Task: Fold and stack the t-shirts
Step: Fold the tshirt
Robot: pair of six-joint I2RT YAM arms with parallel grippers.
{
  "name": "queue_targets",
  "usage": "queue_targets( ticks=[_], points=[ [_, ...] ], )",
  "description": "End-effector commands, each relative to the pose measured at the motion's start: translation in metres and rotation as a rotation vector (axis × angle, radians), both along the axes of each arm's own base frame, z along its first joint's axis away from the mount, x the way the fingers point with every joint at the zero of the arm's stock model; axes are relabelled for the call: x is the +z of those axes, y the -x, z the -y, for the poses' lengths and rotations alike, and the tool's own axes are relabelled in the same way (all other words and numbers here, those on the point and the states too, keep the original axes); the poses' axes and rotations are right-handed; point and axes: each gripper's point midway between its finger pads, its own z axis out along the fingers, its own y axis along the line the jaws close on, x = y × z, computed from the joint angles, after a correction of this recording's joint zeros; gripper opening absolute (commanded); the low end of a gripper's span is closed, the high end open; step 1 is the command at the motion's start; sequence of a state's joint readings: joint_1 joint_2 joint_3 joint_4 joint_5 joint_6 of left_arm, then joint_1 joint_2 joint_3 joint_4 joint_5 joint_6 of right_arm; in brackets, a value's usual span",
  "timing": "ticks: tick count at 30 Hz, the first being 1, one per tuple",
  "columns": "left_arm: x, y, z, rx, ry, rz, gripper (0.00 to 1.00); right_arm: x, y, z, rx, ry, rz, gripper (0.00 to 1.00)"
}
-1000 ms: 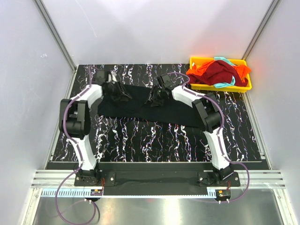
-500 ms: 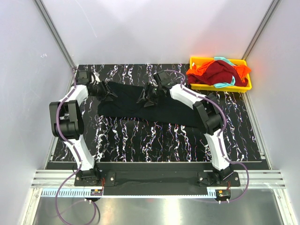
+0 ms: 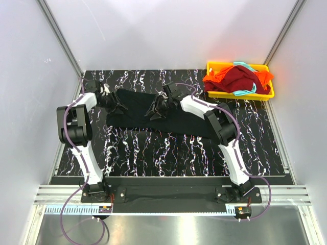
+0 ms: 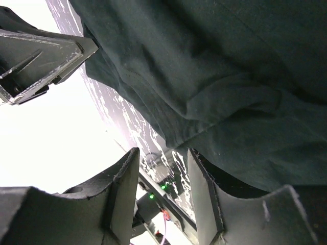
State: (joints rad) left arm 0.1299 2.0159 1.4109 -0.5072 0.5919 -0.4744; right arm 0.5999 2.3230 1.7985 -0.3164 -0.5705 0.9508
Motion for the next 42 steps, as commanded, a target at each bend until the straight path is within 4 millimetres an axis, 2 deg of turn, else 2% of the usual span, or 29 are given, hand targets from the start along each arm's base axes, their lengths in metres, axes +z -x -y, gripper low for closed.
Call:
queue_targets(
  ticks=[1,7,17,21,28,32,33,37,42],
  points=[
    [0.007,-0.016,-0.004,-0.004,-0.010,0.043,0.46,0.007,0.004,-0.018,0.009,-0.067,-0.011,0.49],
    [-0.001,-0.021,-0.008,0.006,-0.035,0.030,0.45,-0.012,0.008,-0.025,-0.018,-0.073,-0.081,0.49],
    [-0.005,-0.029,-0.010,0.011,-0.030,0.025,0.45,-0.021,0.016,-0.037,-0.026,-0.076,-0.116,0.49],
    [-0.006,-0.032,-0.008,0.009,-0.021,0.024,0.39,-0.023,0.013,-0.041,-0.032,-0.085,-0.131,0.47],
    [-0.001,-0.032,-0.009,0.011,-0.023,0.034,0.19,-0.026,0.008,-0.042,-0.043,-0.083,-0.127,0.33],
    [0.007,-0.032,-0.009,0.016,-0.026,0.048,0.08,-0.019,0.006,-0.040,-0.043,-0.083,-0.102,0.23],
    [0.009,-0.031,-0.009,0.016,-0.028,0.053,0.07,-0.018,0.005,-0.040,-0.040,-0.084,-0.095,0.14],
    [0.017,-0.031,-0.009,0.026,-0.026,0.063,0.01,-0.010,-0.001,-0.035,-0.036,-0.088,-0.064,0.01],
    [0.030,-0.033,-0.007,0.037,-0.020,0.084,0.00,-0.003,-0.009,-0.024,-0.029,-0.087,-0.023,0.00]
  ],
)
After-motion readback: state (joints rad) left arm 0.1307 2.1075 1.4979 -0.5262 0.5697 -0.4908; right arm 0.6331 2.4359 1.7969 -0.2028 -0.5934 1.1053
